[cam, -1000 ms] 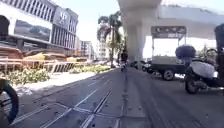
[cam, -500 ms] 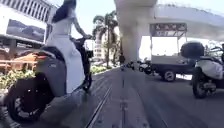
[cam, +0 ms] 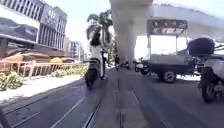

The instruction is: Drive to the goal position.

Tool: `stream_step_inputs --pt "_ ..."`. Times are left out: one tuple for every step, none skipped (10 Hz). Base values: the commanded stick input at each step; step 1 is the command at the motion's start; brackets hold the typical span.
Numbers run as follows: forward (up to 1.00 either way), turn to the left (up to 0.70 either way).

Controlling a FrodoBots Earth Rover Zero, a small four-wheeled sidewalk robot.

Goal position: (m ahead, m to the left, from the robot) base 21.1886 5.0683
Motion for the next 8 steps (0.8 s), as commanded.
stream_step_inputs --pt "0.70 0.00" --pt "0.70 0.00" --pt "0.70 0.00" --pt "0.70 0.00" --pt "0.70 0.00" --pt "0.70 0.00" --pt "0.70 0.00" --pt "0.70 0.00"
